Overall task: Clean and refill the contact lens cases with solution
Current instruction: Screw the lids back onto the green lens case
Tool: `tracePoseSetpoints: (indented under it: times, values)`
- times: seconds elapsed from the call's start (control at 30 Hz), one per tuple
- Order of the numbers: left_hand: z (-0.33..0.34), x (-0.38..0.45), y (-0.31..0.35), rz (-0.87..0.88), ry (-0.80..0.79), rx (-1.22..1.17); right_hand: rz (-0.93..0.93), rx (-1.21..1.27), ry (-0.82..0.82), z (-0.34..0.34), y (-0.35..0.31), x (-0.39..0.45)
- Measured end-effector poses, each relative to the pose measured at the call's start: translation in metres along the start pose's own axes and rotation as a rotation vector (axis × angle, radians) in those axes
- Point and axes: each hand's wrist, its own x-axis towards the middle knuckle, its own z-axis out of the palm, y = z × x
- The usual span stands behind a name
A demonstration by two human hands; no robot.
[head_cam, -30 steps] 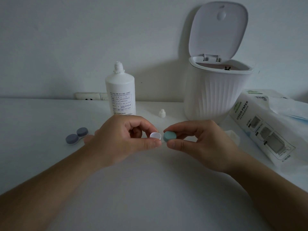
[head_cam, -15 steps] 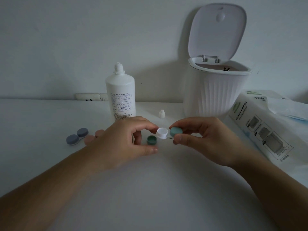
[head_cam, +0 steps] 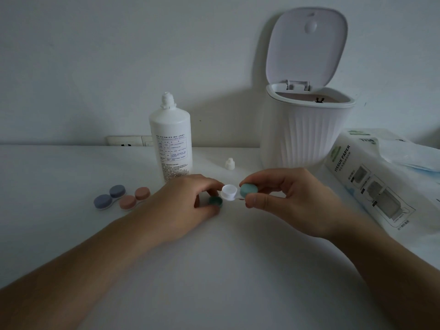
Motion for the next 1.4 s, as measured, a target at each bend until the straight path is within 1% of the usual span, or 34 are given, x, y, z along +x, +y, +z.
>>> tracePoseSetpoints:
  times: [0.13,0.4,0.5,0.67,0.77,0.9,1.07,1.2,1.4]
  values:
    - [-0.002,0.001,-0.001,0.016,-0.01,-0.01,-0.005,0.014,0.001,0.0,0.002,0.0]
    - [-0.008,-0.002,0.001,-0.015,0.097,-0.1,-0.011,0.023,0.009,-0.001,0.004,0.001]
    - [-0.009,-0.003,0.0,-0.063,0.152,-0.148,-0.006,0.028,0.012,-0.002,0.005,0.001]
    - [-0.012,-0.003,0.004,-0.021,0.245,-0.384,-0.006,0.026,-0.005,-0.002,0.003,0.0]
    - [-0.012,-0.003,0.006,0.006,0.287,-0.487,0.002,0.01,-0.01,-0.001,0.002,0.0]
    - [-0.012,-0.004,0.009,0.048,0.279,-0.582,0.004,-0.017,-0.015,0.0,0.001,0.0]
    - [-0.011,-0.006,0.014,0.051,0.206,-0.557,-0.018,-0.043,-0.026,0.003,0.0,0.0]
    - [-0.011,-0.007,0.016,0.05,0.168,-0.469,-0.039,-0.035,-0.021,0.005,-0.001,0.0]
    - [-0.013,-0.012,0.021,0.037,0.209,-0.327,-0.037,-0.016,-0.02,0.006,-0.001,0.0]
